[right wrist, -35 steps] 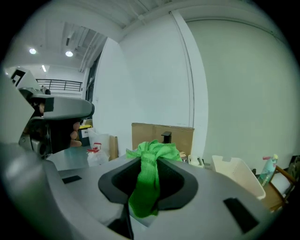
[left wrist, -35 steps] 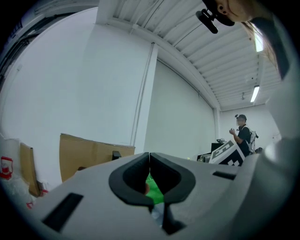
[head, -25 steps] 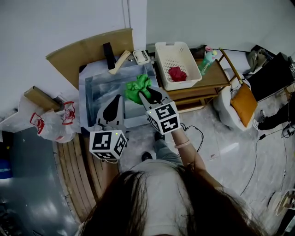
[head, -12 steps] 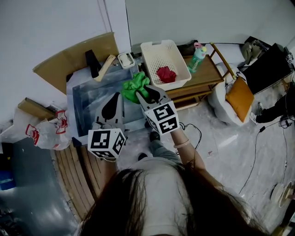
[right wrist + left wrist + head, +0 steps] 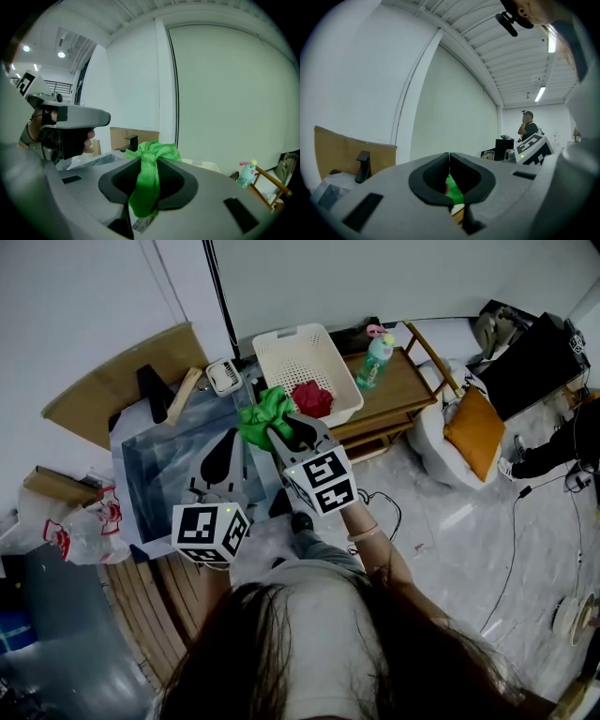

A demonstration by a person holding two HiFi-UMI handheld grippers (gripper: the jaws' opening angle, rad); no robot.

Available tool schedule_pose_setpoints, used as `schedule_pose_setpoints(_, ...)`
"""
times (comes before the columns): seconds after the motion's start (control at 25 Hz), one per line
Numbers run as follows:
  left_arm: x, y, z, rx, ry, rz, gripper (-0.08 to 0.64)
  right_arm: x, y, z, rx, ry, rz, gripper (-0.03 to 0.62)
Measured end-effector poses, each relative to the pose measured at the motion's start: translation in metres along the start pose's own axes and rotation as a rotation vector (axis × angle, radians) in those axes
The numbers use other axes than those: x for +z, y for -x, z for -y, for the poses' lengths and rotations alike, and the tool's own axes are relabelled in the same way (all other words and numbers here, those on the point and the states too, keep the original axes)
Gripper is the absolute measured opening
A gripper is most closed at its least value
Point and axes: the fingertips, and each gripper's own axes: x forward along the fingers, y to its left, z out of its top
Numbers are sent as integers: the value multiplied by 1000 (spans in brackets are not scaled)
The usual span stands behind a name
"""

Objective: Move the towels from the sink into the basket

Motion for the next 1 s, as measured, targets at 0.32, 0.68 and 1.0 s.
schedule_pose_setpoints(0.32,-7,-43,10,-28,3,-18,9,-9,-8,43,-23,4,-20,120)
schedule_pose_setpoints(0.68,-15,-84,16,-43,13,-39,9,-19,-20,92,-43,26,-54,120)
schedule_pose_setpoints(1.0,-21,-113,15,-32,19,-47,9,-39,-39,131,-45,56,-110,120)
